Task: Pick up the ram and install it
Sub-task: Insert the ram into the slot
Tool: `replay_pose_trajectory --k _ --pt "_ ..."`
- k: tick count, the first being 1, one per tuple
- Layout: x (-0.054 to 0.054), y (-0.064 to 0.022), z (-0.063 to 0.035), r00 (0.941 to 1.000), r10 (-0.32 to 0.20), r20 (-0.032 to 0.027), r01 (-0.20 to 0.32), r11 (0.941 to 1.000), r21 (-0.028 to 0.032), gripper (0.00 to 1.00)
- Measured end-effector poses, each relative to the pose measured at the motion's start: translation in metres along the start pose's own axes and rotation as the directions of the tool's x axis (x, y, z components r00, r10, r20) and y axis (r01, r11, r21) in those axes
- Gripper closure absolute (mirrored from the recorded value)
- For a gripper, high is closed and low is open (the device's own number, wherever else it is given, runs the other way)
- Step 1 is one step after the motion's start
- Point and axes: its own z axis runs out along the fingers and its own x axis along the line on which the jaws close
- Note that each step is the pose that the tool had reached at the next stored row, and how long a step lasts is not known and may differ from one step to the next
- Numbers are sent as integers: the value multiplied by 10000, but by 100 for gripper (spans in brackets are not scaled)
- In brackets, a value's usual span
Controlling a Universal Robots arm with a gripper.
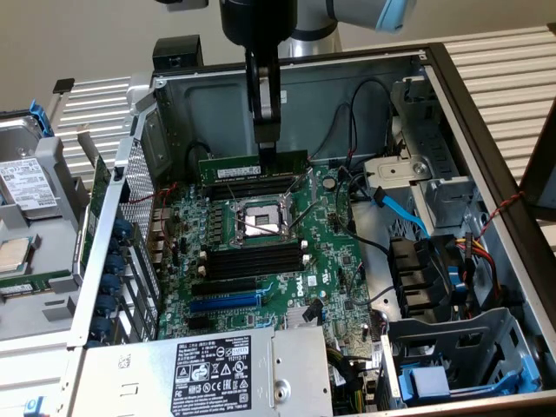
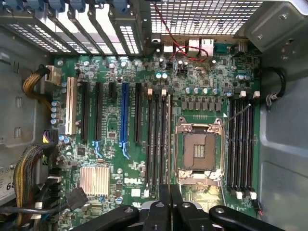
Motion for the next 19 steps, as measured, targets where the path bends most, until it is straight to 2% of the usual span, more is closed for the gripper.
replay_pose_trajectory --k 8,10,12,14,16,17,19 --pt "2 54 147 10000 -16 3 16 10000 -1 87" --pt "9 69 177 10000 -16 3 16 10000 31 87" --pt "17 89 197 10000 -15 4 15 9999 133 87" --pt "27 106 213 10000 -13 6 13 9996 276 87" --pt "37 124 230 10000 -10 5 10 9992 393 87" --pt "40 131 243 10000 -10 8 10 9991 431 87" --pt "45 144 276 10000 -9 6 9 9989 469 87"
